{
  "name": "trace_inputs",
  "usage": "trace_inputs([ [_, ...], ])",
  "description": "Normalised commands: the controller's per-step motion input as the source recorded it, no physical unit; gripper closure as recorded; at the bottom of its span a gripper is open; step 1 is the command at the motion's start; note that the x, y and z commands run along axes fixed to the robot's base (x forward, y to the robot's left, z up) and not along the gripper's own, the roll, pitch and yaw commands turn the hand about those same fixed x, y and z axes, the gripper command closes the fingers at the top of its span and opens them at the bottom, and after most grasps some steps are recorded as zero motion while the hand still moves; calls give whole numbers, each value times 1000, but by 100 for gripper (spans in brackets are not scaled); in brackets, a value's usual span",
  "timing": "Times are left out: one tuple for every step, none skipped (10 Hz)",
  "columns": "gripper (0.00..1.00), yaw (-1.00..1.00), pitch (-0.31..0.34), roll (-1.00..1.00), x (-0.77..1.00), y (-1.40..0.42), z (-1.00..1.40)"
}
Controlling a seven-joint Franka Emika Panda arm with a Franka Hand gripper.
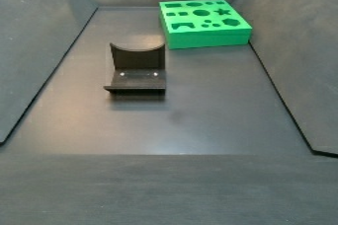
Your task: Insert the round object.
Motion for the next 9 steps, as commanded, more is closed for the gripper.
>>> trace_inputs([
  [100, 0, 0, -7, -1000, 0, -1000],
  [100, 0, 0, -33, -977, 0, -1000],
  [100, 0, 0, -16, -977, 0, -1000],
  [100, 26, 0, -7, -937, 0, -1000],
  [100, 183, 0, 0, -851, -194, -1000],
  [100, 286, 161, 94, -234, -723, -1000],
  [100, 271, 0, 0, 29, -711, -1000],
  [100, 129, 0, 0, 191, -340, -1000],
  [100, 0, 0, -63, 317, 0, -1000],
])
